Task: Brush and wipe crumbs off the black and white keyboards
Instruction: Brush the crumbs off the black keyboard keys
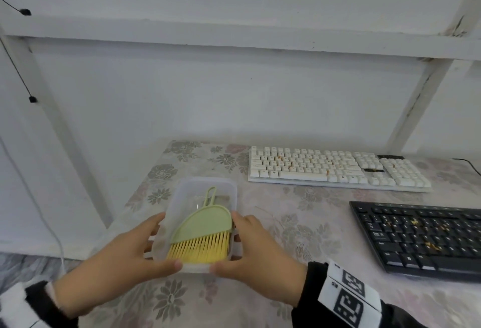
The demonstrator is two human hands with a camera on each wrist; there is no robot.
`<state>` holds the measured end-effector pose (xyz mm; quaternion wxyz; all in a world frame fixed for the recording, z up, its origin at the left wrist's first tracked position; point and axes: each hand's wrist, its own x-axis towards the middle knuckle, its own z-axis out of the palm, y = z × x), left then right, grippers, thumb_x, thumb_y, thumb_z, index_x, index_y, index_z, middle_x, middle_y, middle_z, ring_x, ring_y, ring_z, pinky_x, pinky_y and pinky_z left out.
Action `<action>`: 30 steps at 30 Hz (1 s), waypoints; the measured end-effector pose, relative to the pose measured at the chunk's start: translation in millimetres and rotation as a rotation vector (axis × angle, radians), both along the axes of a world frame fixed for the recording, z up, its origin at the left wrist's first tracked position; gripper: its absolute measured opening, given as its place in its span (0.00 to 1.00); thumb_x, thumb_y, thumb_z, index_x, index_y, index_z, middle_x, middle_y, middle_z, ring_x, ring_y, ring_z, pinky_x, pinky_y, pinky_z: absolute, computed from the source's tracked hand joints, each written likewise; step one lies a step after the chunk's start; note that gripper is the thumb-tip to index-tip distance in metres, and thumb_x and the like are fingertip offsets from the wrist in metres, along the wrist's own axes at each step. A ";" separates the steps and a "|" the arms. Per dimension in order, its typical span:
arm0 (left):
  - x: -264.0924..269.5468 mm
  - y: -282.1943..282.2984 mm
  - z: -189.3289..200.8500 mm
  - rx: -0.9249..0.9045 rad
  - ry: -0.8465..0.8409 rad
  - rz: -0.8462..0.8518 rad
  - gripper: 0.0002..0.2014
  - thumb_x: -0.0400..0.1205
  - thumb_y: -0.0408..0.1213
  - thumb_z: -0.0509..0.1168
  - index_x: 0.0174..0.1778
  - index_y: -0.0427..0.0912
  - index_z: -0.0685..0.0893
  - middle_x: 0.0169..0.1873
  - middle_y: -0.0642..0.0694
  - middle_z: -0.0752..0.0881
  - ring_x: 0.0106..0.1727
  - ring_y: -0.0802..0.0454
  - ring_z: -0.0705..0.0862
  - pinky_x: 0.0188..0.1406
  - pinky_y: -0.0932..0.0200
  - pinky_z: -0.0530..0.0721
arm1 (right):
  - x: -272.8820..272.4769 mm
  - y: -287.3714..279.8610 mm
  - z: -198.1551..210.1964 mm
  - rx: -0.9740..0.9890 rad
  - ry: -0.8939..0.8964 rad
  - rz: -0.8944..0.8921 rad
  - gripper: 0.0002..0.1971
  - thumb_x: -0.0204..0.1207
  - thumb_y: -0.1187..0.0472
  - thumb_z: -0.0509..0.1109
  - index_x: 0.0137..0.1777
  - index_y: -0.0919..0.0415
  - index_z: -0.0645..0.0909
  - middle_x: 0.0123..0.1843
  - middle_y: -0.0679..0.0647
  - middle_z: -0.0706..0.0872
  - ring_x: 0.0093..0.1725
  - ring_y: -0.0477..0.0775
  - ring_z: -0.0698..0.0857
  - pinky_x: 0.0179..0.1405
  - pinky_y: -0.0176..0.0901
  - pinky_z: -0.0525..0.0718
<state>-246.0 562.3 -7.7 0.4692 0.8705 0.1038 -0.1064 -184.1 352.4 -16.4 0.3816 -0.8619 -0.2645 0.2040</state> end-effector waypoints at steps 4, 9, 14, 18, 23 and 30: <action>-16.8 5.9 -2.1 0.022 0.016 -0.001 0.59 0.41 0.72 0.74 0.70 0.68 0.60 0.60 0.68 0.74 0.53 0.71 0.82 0.42 0.75 0.81 | -15.1 -4.5 3.3 0.007 0.026 0.036 0.33 0.70 0.49 0.75 0.73 0.46 0.65 0.62 0.46 0.69 0.64 0.47 0.73 0.65 0.43 0.79; -28.7 4.5 -0.2 -0.030 0.006 0.006 0.54 0.35 0.74 0.74 0.61 0.74 0.62 0.57 0.74 0.73 0.50 0.75 0.81 0.41 0.73 0.83 | -15.7 -6.5 29.7 -0.059 -0.024 0.101 0.19 0.75 0.47 0.71 0.64 0.37 0.70 0.55 0.38 0.70 0.61 0.44 0.71 0.60 0.36 0.73; -27.9 -1.8 1.8 -0.034 -0.041 0.003 0.50 0.50 0.62 0.74 0.70 0.65 0.61 0.56 0.73 0.75 0.51 0.81 0.79 0.39 0.76 0.82 | 18.8 19.0 42.8 -0.164 -0.251 0.066 0.28 0.80 0.52 0.66 0.77 0.61 0.67 0.71 0.55 0.73 0.69 0.52 0.73 0.66 0.41 0.72; -27.3 -3.8 2.4 -0.084 -0.049 0.016 0.48 0.54 0.56 0.76 0.71 0.62 0.61 0.49 0.80 0.80 0.50 0.85 0.78 0.39 0.76 0.81 | 36.0 44.7 33.8 -0.375 -0.291 0.158 0.20 0.81 0.58 0.65 0.68 0.69 0.74 0.64 0.64 0.80 0.61 0.62 0.80 0.59 0.51 0.80; -27.9 2.9 -1.1 -0.040 -0.020 -0.007 0.63 0.44 0.72 0.72 0.77 0.62 0.57 0.60 0.77 0.70 0.55 0.73 0.80 0.41 0.76 0.81 | 41.8 53.5 21.2 -0.435 -0.323 0.144 0.13 0.80 0.65 0.63 0.61 0.70 0.77 0.53 0.62 0.82 0.54 0.63 0.83 0.47 0.48 0.79; -29.8 7.8 -5.6 0.047 -0.078 -0.024 0.65 0.42 0.78 0.70 0.77 0.62 0.57 0.65 0.77 0.66 0.65 0.72 0.73 0.58 0.67 0.80 | 50.9 42.5 22.3 -0.079 -0.042 -0.099 0.22 0.77 0.64 0.70 0.70 0.66 0.72 0.66 0.62 0.80 0.62 0.61 0.81 0.57 0.46 0.80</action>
